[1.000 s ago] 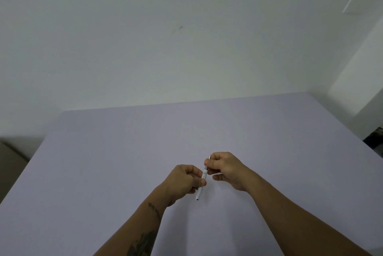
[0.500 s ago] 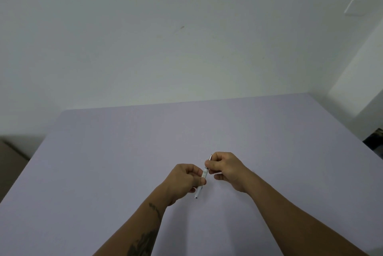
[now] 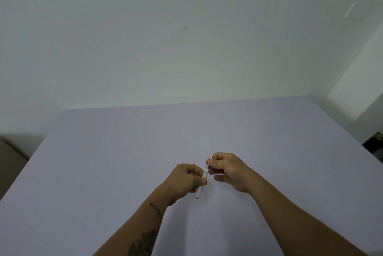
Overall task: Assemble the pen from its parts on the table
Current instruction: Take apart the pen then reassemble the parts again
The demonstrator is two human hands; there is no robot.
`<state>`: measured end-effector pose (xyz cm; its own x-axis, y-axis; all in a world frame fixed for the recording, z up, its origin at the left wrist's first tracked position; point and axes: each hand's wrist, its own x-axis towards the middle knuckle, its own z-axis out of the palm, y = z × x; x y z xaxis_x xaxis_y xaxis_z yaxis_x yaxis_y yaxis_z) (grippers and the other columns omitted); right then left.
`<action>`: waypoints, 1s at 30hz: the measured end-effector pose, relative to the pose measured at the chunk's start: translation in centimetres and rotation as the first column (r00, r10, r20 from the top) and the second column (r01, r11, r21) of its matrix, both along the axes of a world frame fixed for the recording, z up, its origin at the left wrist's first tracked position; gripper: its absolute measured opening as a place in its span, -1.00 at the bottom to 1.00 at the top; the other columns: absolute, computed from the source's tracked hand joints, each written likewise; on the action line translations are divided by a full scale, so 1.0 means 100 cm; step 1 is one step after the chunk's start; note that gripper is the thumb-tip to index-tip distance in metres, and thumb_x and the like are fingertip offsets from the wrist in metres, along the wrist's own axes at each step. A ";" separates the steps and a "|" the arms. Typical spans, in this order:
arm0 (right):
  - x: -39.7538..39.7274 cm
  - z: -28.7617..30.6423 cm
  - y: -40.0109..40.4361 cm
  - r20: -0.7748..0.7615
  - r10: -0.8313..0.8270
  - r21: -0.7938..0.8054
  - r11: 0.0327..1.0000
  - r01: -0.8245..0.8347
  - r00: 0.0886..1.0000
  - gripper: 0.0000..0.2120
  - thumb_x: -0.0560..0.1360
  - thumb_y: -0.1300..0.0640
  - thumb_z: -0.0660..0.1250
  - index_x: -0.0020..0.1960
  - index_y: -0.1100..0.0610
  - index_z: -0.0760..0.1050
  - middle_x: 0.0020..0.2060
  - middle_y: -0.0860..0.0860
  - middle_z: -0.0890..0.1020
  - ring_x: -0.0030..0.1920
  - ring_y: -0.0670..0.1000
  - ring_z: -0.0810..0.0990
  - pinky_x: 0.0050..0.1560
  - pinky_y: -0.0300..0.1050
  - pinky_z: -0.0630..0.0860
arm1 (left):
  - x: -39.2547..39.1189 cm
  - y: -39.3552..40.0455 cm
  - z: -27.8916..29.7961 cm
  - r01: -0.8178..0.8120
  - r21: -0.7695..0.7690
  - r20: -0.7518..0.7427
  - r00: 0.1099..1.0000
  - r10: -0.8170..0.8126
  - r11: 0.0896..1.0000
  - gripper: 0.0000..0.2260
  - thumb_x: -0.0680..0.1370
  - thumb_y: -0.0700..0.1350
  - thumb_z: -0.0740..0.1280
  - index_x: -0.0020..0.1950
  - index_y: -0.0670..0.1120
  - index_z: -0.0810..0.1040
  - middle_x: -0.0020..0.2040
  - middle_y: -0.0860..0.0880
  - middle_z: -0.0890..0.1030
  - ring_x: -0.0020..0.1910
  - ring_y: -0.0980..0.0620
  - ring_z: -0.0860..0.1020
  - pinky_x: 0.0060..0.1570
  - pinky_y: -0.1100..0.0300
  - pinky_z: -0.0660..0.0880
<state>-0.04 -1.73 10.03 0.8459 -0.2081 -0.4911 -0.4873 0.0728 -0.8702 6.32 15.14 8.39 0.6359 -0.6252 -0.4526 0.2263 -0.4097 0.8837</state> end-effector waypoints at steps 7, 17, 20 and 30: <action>-0.002 0.001 -0.002 -0.002 0.006 0.047 0.999 -0.006 1.000 -0.85 0.59 0.18 0.32 -0.03 0.17 0.67 -0.14 0.03 0.67 -0.09 0.04 0.58 -0.05 -0.07 0.52 | 0.000 0.002 0.001 -0.009 0.010 0.003 1.000 0.009 1.000 -0.94 0.48 -0.27 0.44 -0.13 -0.12 0.65 -0.19 -0.10 0.67 -0.25 0.02 0.61 -0.24 0.24 0.53; 0.000 -0.001 0.001 -0.023 0.015 -0.207 0.978 -0.020 1.000 -0.87 0.58 0.20 0.33 -0.10 0.18 0.62 -0.12 0.06 0.66 -0.10 0.01 0.62 -0.15 -0.16 0.54 | 0.000 -0.002 0.001 -0.019 0.055 0.009 1.000 0.019 0.998 -0.92 0.46 -0.31 0.43 -0.18 -0.14 0.66 -0.20 -0.13 0.66 -0.24 -0.02 0.61 -0.20 0.19 0.57; -0.003 0.000 -0.010 -0.037 0.019 -0.245 0.969 -0.028 0.999 -0.88 0.55 0.15 0.37 -0.07 0.16 0.67 -0.14 0.03 0.67 -0.13 -0.03 0.63 -0.16 -0.17 0.55 | -0.001 -0.009 -0.001 -0.035 0.051 0.007 0.999 0.035 0.998 -0.91 0.46 -0.30 0.43 -0.20 -0.14 0.66 -0.19 -0.16 0.66 -0.22 -0.05 0.60 -0.18 0.17 0.58; -0.029 -0.034 -0.095 -0.222 -0.143 -0.451 0.892 0.029 0.965 -0.74 0.49 0.31 0.30 0.09 0.08 0.63 -0.04 0.16 0.67 -0.17 0.02 0.63 -0.15 -0.12 0.56 | -0.003 -0.042 -0.025 -0.183 0.032 -0.079 0.979 0.185 0.983 -0.90 0.52 -0.33 0.32 -0.13 -0.20 0.61 -0.09 -0.24 0.67 -0.21 -0.07 0.61 -0.14 0.09 0.60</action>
<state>-2.94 -11.23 6.58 0.6812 -0.5174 -0.5179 -0.6961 -0.2388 -0.6770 6.02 10.93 5.84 0.6993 -0.4889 -0.5215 0.3709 -0.3754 0.8494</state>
